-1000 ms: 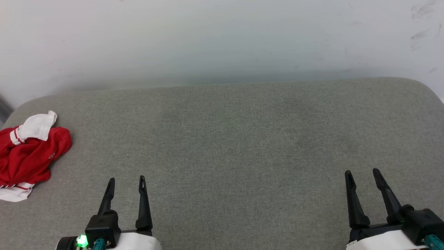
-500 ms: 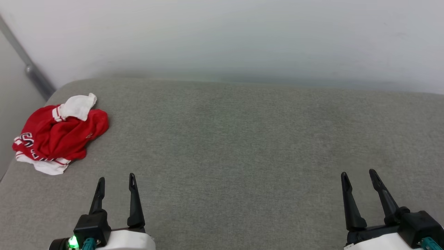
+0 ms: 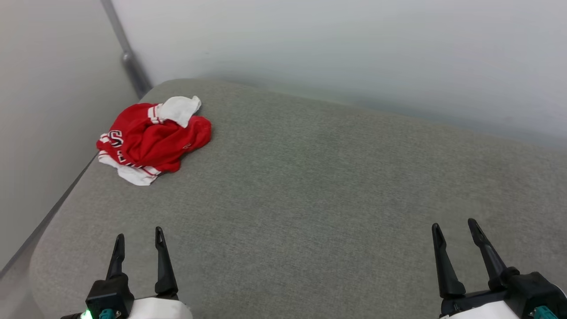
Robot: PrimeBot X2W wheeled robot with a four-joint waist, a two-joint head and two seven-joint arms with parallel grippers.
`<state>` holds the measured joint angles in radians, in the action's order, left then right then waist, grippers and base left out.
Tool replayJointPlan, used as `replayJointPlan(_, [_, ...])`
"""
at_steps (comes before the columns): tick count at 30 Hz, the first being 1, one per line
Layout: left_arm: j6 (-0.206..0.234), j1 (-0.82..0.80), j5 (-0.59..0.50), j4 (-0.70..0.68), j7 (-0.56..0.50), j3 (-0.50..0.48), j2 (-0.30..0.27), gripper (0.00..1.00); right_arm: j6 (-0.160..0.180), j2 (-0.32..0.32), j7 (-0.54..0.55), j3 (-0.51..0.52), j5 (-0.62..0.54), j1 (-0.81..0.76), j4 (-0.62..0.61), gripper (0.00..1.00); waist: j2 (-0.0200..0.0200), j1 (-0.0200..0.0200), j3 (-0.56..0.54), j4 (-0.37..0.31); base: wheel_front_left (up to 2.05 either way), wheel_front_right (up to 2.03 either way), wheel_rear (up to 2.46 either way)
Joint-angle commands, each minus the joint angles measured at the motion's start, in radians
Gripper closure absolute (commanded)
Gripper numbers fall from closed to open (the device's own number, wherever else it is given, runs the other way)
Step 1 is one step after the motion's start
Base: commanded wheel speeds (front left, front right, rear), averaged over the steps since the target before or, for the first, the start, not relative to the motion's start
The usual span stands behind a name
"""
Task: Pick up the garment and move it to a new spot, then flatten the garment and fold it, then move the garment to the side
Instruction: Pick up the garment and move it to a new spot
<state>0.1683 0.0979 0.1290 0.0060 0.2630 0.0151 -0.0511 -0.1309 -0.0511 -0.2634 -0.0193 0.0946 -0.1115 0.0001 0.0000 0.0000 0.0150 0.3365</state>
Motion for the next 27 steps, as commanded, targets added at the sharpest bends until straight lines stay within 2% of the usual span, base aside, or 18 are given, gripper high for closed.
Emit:
replayJointPlan(1, [0.008,0.010,0.007,-0.001,0.003,-0.006,0.001,0.00,0.000,0.002,-0.002,-0.002,-0.004,-0.013,-0.003,0.00,0.0000,0.0000,-0.002,0.047,0.00,0.00,0.00])
replayJointPlan(12, [0.016,0.029,0.018,-0.008,0.003,-0.018,0.001,0.00,0.000,0.002,-0.002,-0.006,-0.006,-0.018,-0.005,0.00,0.0000,0.0000,-0.006,0.155,0.00,0.00,0.00])
replayJointPlan(20, [0.025,0.031,0.034,-0.015,0.003,-0.036,0.001,0.00,0.000,0.002,-0.002,-0.024,-0.016,0.005,0.004,0.00,0.0000,0.0000,0.004,0.166,0.00,0.00,0.00])
replayJointPlan(23, [0.011,0.011,0.032,-0.007,0.003,-0.045,0.001,0.00,0.000,0.002,-0.002,-0.024,-0.017,0.009,0.002,0.00,0.0000,0.0000,0.006,0.165,0.00,0.00,0.00])
replayJointPlan(27, [-0.034,-0.048,0.032,0.026,0.003,-0.086,-0.003,0.00,0.000,0.002,-0.002,-0.015,-0.025,0.008,-0.012,0.00,0.0000,0.0000,0.020,0.160,0.00,0.00,0.00])
